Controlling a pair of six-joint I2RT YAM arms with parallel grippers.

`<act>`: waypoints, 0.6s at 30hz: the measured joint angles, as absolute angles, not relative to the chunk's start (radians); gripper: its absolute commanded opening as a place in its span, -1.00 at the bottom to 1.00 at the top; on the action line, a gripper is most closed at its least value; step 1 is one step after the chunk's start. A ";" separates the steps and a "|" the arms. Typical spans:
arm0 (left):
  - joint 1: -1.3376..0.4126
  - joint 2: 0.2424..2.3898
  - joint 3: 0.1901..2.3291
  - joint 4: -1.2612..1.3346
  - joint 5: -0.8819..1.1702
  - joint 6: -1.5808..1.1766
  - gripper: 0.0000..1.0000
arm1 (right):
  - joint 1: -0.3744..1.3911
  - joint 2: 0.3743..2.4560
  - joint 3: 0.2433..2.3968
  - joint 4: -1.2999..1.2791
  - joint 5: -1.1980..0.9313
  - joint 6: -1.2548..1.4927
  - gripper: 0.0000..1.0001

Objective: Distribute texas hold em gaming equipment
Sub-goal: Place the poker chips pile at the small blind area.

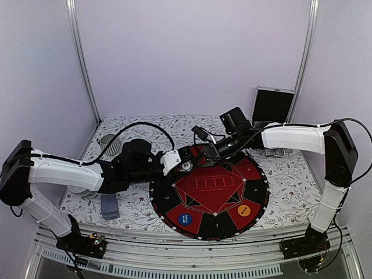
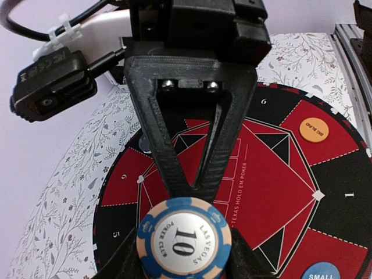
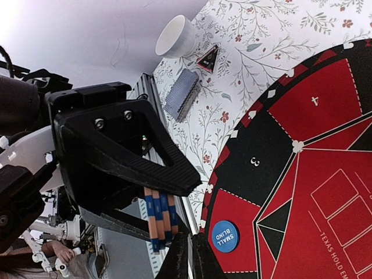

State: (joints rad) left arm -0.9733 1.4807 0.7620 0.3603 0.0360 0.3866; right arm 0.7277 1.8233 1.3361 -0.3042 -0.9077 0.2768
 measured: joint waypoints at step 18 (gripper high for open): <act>-0.934 1.606 0.659 0.286 -0.022 0.041 -1.00 | 0.641 1.674 1.333 -0.485 -0.354 0.194 -0.49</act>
